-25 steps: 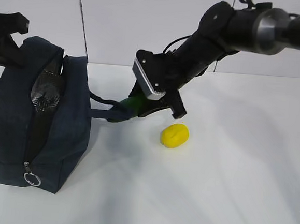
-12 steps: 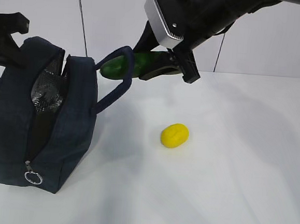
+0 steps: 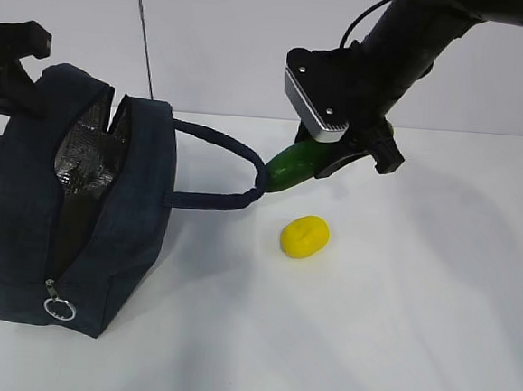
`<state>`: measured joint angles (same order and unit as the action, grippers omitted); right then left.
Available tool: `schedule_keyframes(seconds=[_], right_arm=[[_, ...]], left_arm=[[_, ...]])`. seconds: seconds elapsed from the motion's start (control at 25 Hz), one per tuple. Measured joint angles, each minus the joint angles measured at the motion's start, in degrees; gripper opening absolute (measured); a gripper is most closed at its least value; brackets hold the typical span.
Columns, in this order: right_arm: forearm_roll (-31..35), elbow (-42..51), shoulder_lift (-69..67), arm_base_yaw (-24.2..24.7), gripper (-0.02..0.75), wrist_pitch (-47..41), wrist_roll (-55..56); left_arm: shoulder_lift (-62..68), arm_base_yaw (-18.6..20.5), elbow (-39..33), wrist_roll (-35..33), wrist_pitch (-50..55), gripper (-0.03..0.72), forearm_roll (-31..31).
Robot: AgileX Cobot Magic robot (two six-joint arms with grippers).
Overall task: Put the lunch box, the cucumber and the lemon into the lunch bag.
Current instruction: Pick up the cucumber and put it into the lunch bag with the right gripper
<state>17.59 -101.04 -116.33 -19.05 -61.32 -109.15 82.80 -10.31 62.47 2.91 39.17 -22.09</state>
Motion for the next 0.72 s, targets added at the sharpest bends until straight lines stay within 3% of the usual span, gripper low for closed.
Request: schedule_keyframes(seconds=[0.2, 0.32, 0.72], right_arm=[[-1.9, 0.0, 0.3, 1.0, 0.384, 0.1, 2.7], [0.3, 0.0, 2.0, 1.1, 0.384, 0.1, 3.4], [31.0, 0.0, 5.6, 1.0, 0.384, -2.2, 16.5]], left_arm=[[0.0, 0.0, 0.0, -0.1, 0.0, -0.006, 0.0], [0.0, 0.0, 0.0, -0.1, 0.0, -0.006, 0.0], [0.0, 0.0, 0.0, -0.2, 0.0, -0.006, -0.6]])
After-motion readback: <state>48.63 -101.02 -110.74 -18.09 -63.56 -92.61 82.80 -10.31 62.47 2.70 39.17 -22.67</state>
